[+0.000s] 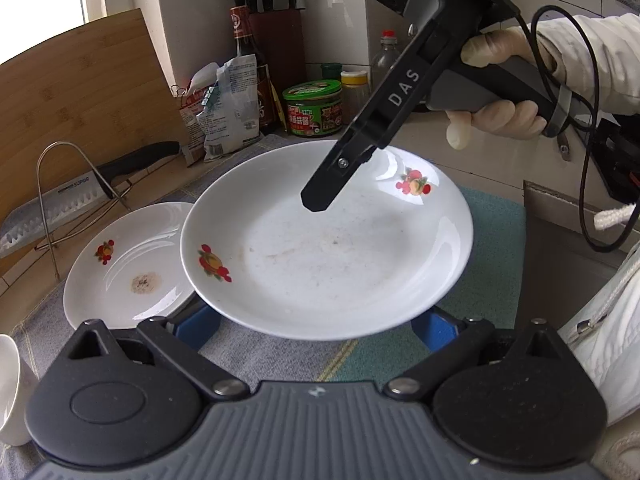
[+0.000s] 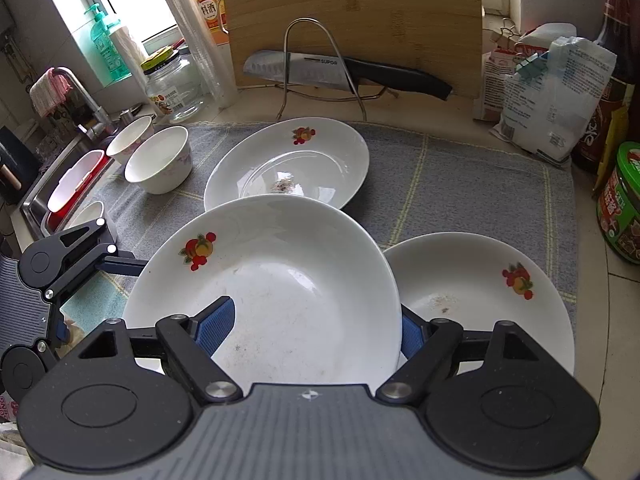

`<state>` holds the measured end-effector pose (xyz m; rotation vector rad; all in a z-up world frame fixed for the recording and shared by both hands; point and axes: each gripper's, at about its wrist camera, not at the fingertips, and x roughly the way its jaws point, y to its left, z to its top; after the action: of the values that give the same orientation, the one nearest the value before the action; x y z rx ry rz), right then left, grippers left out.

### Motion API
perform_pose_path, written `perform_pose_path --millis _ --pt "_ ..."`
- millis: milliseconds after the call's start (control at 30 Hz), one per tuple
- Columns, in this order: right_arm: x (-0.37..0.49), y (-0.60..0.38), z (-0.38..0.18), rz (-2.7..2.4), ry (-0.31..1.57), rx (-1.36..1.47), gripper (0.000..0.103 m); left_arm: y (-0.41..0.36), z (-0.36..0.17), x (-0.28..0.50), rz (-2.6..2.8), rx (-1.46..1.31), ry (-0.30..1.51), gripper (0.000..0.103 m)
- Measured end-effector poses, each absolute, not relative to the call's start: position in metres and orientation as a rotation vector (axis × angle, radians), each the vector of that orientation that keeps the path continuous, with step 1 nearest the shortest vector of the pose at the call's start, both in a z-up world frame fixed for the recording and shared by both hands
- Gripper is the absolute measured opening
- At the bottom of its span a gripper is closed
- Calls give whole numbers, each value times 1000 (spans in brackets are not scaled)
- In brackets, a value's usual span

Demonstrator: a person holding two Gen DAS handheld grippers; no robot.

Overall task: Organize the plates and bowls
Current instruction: 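Carry the held plate with the right gripper over another flowered plate, then lower the held plate onto the flowered plate and open the right gripper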

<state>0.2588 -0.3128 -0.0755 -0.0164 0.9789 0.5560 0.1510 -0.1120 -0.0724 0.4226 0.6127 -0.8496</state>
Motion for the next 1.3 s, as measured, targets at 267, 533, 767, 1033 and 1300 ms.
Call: perform_pose_path --millis 267,533,767,1033,1300 --pt "264 -354 -77 494 973 5 87 -151 -75 170 -906 429 611 101" --pt "271 -382 -87 453 987 29 87 -179 -82 180 -941 434 636 101" --pt "275 -394 -93 439 1000 37 87 -193 -85 189 -954 447 646 100" --pt "283 -399 -98 446 1012 38 87 -197 -86 190 -949 452 663 101" --pt "288 -400 -103 445 1023 38 87 -203 -87 191 -952 452 693 100"
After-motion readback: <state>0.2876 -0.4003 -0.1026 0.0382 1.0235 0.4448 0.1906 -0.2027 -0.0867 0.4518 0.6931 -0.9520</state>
